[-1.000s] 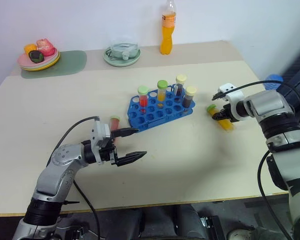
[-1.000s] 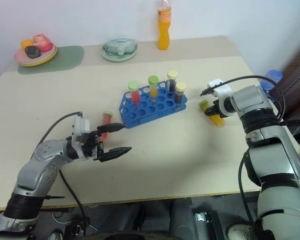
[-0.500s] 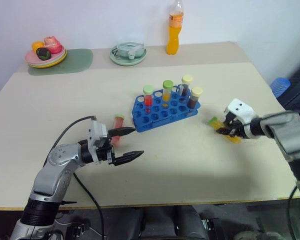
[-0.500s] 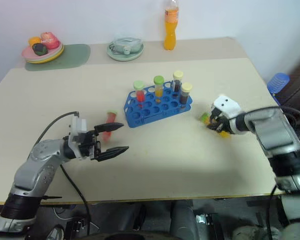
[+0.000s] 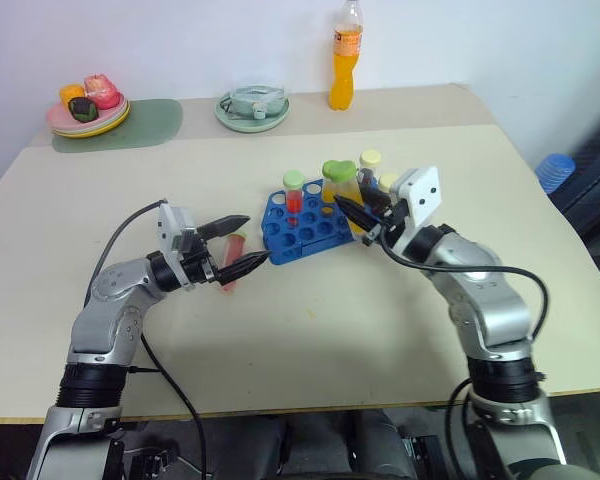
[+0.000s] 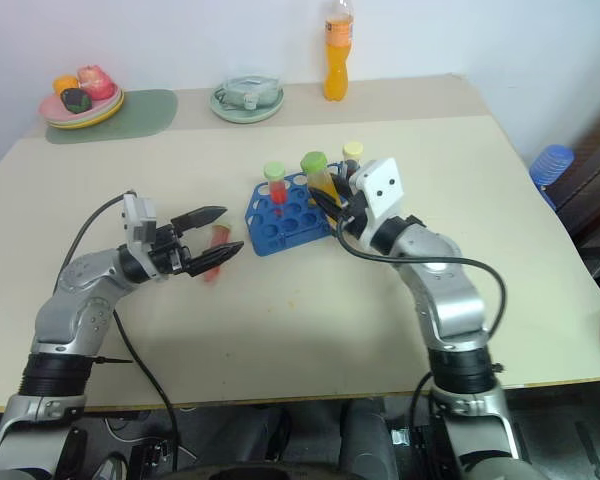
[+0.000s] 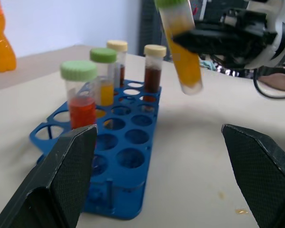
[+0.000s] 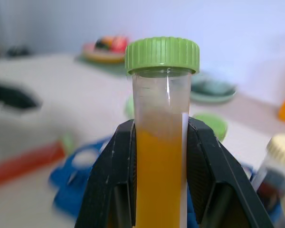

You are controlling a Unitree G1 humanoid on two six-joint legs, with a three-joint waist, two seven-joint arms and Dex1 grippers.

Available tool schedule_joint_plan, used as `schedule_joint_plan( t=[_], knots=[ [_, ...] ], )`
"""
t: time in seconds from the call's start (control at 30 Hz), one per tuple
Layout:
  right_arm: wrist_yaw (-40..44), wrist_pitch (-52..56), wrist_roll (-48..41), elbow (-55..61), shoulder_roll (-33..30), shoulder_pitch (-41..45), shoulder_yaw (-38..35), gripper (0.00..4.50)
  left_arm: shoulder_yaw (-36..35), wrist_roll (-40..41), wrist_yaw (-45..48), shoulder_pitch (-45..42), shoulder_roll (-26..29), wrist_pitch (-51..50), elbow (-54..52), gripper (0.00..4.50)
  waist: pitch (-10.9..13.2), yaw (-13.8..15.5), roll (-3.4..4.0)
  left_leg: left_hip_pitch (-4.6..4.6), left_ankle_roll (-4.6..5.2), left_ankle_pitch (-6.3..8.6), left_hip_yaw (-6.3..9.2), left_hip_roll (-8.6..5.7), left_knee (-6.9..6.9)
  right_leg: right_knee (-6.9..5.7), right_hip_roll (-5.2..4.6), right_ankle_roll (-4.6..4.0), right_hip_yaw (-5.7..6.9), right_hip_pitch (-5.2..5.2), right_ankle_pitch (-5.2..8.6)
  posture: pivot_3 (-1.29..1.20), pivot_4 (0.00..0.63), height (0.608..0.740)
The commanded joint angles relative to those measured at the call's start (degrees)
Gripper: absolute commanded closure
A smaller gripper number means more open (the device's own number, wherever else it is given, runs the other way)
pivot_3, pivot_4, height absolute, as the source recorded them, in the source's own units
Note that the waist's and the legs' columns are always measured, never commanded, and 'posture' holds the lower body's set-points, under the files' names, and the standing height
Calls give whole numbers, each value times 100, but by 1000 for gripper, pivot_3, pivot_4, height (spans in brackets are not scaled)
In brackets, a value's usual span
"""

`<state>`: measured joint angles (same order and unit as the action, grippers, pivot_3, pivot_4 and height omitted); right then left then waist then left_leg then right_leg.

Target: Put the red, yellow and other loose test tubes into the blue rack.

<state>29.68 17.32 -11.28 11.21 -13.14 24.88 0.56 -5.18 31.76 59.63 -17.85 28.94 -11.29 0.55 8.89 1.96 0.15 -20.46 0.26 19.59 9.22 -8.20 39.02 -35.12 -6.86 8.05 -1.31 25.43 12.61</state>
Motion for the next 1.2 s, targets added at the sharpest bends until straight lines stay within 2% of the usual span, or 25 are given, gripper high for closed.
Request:
schedule_joint_plan(
  t=[0.03,0.37,0.57,0.97,1.2],
  knots=[
    [-189,-962,187,-411,310,89,152,3717,-185,14,-57,54,23,116,-113,211,0,-37,0,1,0,0,1,1,-1,-1,1,0,0,1,0,0,150,740],
    [-543,-2835,461,-2598,957,634,214,3717,-427,68,-437,529,22,154,-606,211,1,-318,2,6,-2,-1,8,3,-10,-5,5,-1,2,1,1,0,150,740],
    [-708,-3540,555,-3585,1134,983,221,3717,-555,134,-490,724,14,122,-725,211,1,-308,3,9,-3,-1,9,3,-14,-5,6,-2,1,3,1,0,150,740],
    [-856,-4333,608,-4606,1322,1182,172,3717,-619,104,-535,712,60,101,-713,211,0,-321,4,11,-3,-1,10,2,-13,-6,7,-2,1,2,1,0,150,740],
    [-830,-4397,553,-4382,1180,966,126,3717,-592,100,-553,634,38,100,-660,211,0,-310,5,11,-3,-1,10,2,-12,-7,7,-2,1,1,1,0,150,740]
  ],
)
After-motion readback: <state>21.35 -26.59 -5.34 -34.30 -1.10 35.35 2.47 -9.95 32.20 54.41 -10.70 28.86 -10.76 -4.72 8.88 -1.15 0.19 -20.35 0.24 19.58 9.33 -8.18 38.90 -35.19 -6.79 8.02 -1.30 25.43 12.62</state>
